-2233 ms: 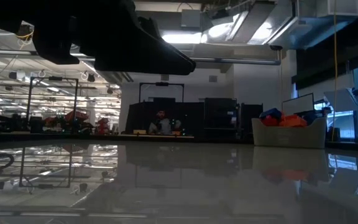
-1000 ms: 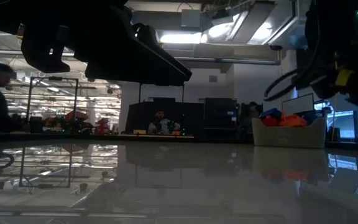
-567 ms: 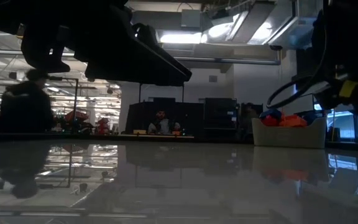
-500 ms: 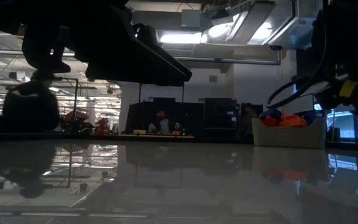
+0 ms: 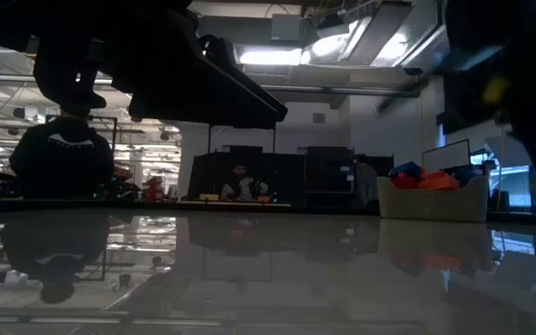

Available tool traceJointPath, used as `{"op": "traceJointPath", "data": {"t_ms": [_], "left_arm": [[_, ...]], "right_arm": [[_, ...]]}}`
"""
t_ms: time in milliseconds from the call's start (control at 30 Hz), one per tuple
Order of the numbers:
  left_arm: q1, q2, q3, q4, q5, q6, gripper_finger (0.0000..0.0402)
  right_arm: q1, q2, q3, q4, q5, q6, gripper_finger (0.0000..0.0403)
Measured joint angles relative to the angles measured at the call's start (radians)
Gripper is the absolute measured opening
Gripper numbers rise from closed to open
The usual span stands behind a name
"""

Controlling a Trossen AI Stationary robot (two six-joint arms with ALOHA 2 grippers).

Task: Sort blocks by size
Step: Put the green game piece into the black bin

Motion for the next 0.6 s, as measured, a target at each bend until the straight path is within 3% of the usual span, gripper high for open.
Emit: {"op": "traceJointPath", "data": {"t_ms": [233, 433, 600], "left_arm": [[0.0, 0.0, 0.0, 0.0, 0.0, 0.0, 0.021], [0.0, 0.0, 0.0, -0.001, 0.0, 0.0, 0.021], [0.0, 0.0, 0.0, 0.0, 0.0, 0.0, 0.021]], "right_arm": [[0.058, -0.001, 0.234, -0.13, -0.002, 0.054, 0.014], [0.208, -0.001, 0.392, -0.173, -0.003, 0.238, 0.0144], [0.353, -0.001, 0.419, -0.175, -0.025, 0.454, 0.0145]]}}
